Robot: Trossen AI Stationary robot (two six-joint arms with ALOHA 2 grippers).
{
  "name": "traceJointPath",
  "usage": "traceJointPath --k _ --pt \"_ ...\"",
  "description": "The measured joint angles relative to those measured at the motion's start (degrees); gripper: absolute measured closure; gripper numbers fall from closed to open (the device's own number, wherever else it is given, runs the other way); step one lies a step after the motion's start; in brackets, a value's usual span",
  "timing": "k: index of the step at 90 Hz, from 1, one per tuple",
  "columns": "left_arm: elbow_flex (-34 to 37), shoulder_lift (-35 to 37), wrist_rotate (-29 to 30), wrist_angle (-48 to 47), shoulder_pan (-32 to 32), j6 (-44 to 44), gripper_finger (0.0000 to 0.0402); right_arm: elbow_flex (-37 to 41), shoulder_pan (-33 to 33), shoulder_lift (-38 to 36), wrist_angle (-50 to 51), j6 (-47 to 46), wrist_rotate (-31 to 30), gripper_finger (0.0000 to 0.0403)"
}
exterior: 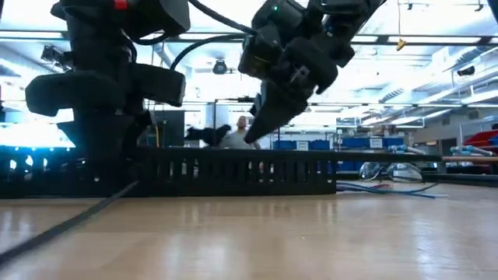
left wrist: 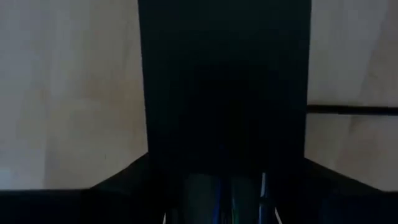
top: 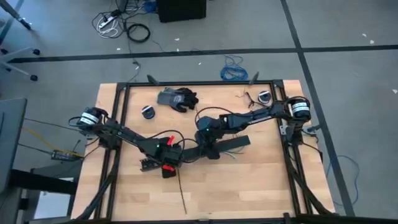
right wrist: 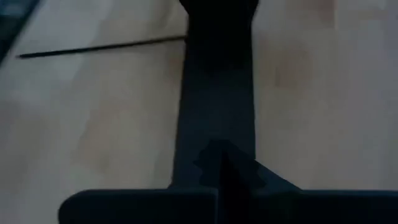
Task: Ziptie cables
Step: Close the black cable duct
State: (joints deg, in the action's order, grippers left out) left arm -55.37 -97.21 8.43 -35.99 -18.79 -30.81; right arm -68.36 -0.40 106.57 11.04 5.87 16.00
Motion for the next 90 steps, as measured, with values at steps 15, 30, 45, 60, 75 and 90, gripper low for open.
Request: traceJointPath --k 15,30,45,60,75,90 --pt "0.0 -0.02 0.65 2.39 0.02 -0.98 0.0182 0.37 0.28 0.21 0.79 -0.83 -1.74 0.0403" --pt "0.2 -0.07 1.76 2.66 0.01 -1.05 0.0181 0.19 0.28 1.49 2.78 -1.76 -1.16 0.0403" --pt "0.19 -0.11 1.74 2.83 0.02 2.38 0.0146 -0.09 0.24 2.65 4.23 -1.99 -0.77 0.0403" --pt "0.0 0.23 1.77 2.0 0.03 4.61 0.0103 -0.07 0.26 2.67 6.09 -2.27 -0.82 0.0403" --pt "0.04 1.93 1.68 0.01 -0.47 4.7 0.0087 -0.04 0.26 2.72 6.8 -2.2 -0.8 0.0403" --pt "0.11 2.8 1.77 -3.69 -1.58 3.08 0.0088 0.02 0.26 2.75 6.95 -2.0 -0.73 0.0403"
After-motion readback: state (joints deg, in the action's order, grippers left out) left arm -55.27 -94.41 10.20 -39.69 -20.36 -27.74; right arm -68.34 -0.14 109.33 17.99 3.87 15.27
